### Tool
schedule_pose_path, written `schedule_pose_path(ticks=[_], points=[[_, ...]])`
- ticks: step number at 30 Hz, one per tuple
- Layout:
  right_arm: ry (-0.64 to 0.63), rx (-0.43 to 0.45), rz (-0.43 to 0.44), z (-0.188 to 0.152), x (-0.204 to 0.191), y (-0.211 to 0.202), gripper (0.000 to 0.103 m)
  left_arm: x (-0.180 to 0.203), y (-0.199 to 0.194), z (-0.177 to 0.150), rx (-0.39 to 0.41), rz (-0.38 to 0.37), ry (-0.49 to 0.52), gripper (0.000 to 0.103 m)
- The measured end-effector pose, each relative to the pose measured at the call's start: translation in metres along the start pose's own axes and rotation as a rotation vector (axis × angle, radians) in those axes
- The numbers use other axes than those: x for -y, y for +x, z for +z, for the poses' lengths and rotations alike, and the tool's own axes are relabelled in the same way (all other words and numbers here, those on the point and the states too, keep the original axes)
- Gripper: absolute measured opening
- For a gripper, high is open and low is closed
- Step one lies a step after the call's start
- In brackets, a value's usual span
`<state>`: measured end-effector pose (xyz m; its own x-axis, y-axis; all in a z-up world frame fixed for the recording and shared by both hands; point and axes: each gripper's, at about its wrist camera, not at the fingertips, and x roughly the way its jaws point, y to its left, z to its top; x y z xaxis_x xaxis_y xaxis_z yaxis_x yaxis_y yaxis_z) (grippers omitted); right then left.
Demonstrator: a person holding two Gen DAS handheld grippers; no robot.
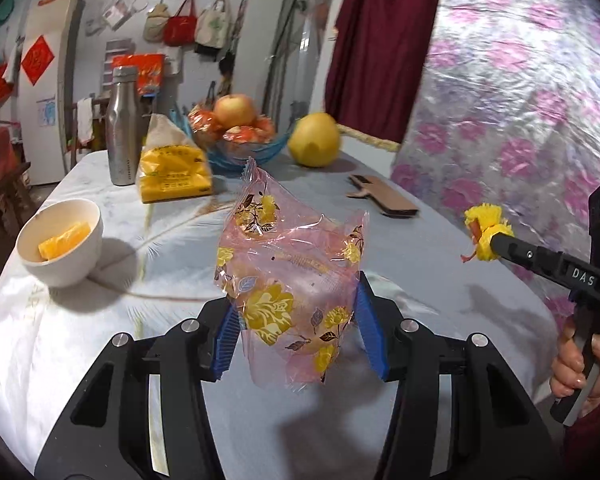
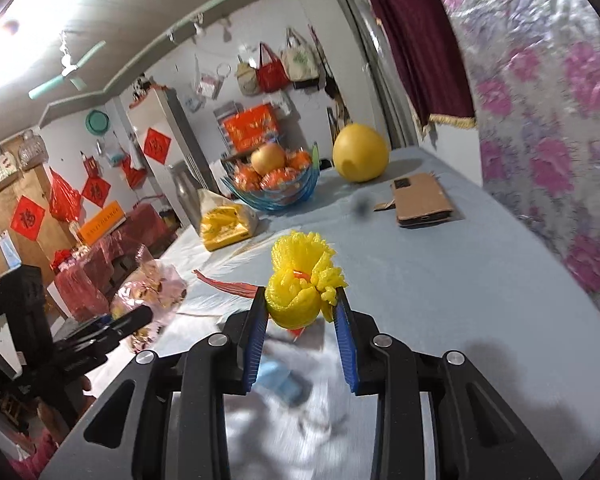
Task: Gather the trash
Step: 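Carry the wrapper and yellow candy down to the red wastebasket and open the right tool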
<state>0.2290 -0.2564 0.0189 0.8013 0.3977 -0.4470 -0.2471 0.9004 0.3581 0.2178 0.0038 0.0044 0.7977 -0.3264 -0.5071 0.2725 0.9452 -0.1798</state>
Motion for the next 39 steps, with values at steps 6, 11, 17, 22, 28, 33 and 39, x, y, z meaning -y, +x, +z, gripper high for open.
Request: schedule_pose_path(ticks=[6,11,17,22,28,33,39], points=[[-0.005,0.074,-0.006,-0.025,-0.006,-0.079,0.033,0.043,-0.052,-0.011,0.059,-0.063,0.037,0.052],[-0.020,0.129,-0.032,-0.048,-0.006,-0.145,0.033,0.079,-0.087,-0.022,0.101,-0.117,0.072,0.054],[-0.033,0.169,-0.076,-0.073,0.000,-0.206,0.033,0.124,-0.110,-0.037,0.106,-0.199,0.107,0.054],[-0.038,0.190,-0.127,-0.098,0.014,-0.250,0.033,0.165,-0.115,-0.053,0.071,-0.286,0.137,0.054],[-0.036,0.184,-0.210,-0.118,0.039,-0.289,0.033,0.219,-0.110,-0.073,0.013,-0.365,0.213,0.054],[0.011,0.138,-0.280,-0.139,0.072,-0.305,0.033,0.256,-0.099,-0.094,-0.055,-0.425,0.264,0.054],[0.095,0.035,-0.359,-0.182,0.116,-0.308,0.033,0.294,-0.077,-0.123,-0.171,-0.484,0.320,0.054]])
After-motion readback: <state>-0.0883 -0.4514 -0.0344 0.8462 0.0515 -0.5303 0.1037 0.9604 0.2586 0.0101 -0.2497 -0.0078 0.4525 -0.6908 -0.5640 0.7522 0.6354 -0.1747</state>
